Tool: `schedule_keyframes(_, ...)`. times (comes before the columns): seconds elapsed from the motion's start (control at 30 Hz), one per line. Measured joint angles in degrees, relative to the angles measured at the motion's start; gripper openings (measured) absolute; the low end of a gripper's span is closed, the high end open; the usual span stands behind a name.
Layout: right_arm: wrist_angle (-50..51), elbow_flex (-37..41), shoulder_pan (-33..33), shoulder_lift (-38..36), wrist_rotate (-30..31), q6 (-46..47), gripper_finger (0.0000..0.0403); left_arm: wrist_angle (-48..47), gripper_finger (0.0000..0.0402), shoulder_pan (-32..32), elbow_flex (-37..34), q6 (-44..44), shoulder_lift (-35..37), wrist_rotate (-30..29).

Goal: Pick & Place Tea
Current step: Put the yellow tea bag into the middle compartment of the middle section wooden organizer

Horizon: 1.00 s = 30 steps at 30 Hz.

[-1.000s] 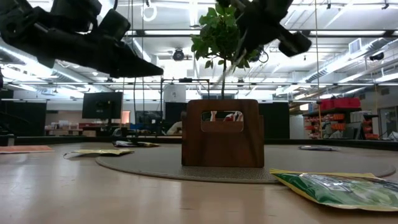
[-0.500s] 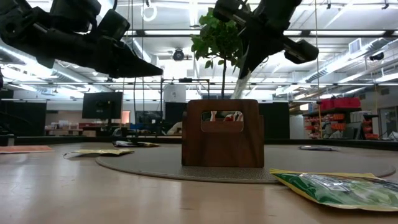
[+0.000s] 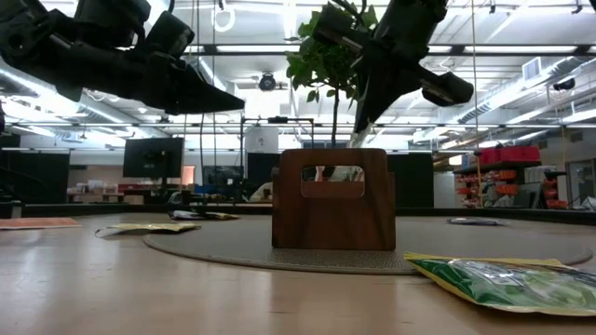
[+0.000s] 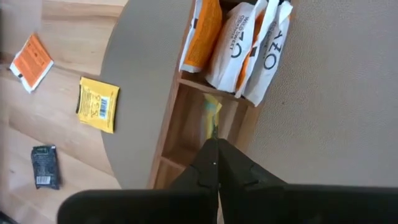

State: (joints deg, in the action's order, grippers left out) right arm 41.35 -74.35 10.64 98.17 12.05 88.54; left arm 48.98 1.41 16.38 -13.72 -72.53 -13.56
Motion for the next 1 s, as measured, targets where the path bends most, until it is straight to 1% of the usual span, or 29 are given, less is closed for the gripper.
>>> schedule_keyframes(0.17, -0.31, 0.00, -0.32, 0.94, -0.14, -0.05, 0.0000, -0.02, 0.0122, 0.00, 0.00, -0.17, 0.00, 0.00)
schedule_keyframes(0.37, -2.42, 0.02, -0.56, 3.48, -1.65, -1.58, 0.0000, -0.08, 0.0122, 0.00, 0.00, -0.18, 0.00, 0.00)
schedule_keyframes(0.5, -2.91, 0.02, -0.71, 3.77, -2.57, -2.34, 0.0000, -0.10, 0.0122, 0.00, 0.00, -0.19, 0.00, 0.00)
schedule_keyframes(0.73, -2.94, 0.02, -0.82, 3.78, -2.28, -3.70, 0.0006, -0.10, 0.0122, 0.00, 0.00, -0.17, 0.00, 0.00)
schedule_keyframes(0.87, -1.78, 0.02, -0.49, 3.78, 1.03, -2.06, 0.0005, -0.14, 0.0122, 0.00, 0.00, -0.15, 0.00, 0.00)
schedule_keyframes(1.0, -1.88, 0.02, -0.49, 3.78, 0.75, -2.19, 0.0004, -0.50, 0.0122, 0.00, 0.00, -0.11, 0.00, 0.02)
